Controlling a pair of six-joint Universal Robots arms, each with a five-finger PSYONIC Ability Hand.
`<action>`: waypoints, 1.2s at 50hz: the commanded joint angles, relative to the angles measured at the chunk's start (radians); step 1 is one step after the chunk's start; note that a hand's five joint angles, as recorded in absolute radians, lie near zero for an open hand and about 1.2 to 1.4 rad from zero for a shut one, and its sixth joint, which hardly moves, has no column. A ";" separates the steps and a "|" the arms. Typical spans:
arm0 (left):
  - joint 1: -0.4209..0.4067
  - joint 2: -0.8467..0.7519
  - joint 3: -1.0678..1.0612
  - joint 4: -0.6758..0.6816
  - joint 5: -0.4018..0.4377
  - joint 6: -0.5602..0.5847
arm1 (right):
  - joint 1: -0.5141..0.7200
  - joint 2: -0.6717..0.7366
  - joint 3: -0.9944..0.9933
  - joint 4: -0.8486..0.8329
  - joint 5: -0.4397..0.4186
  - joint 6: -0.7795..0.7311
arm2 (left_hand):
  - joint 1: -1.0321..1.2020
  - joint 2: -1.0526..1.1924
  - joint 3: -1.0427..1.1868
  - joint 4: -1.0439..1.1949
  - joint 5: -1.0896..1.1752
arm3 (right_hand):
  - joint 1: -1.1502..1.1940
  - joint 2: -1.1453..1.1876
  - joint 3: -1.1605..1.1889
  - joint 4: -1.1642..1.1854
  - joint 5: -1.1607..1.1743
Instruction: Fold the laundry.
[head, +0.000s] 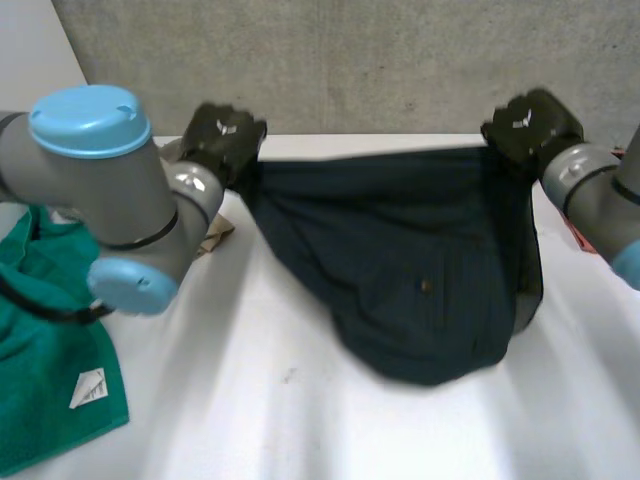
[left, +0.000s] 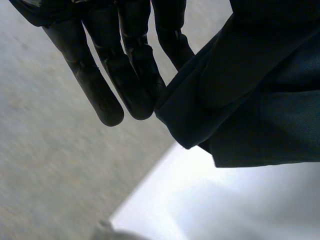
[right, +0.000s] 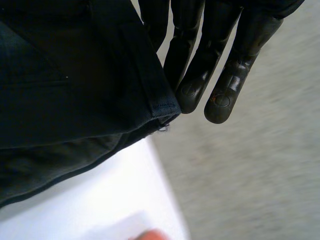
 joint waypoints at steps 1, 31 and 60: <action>0.002 -0.041 0.196 0.309 -0.005 -0.004 | 0.030 0.013 -0.045 -0.465 0.003 0.044 | 0.303 0.208 0.211 0.198 0.251 | 0.453 0.227 0.221 0.209 0.242; -0.133 0.292 -0.608 0.167 -0.011 -0.101 | -0.013 -0.061 0.017 0.344 -0.069 0.137 | 0.303 0.208 0.211 0.198 0.251 | 0.453 0.227 0.221 0.209 0.242; -0.081 0.044 -0.353 0.145 -0.014 -0.164 | 0.022 -0.089 0.181 -0.142 0.079 0.245 | 0.303 0.208 0.211 0.198 0.251 | -0.768 -0.995 -1.001 -1.013 -0.980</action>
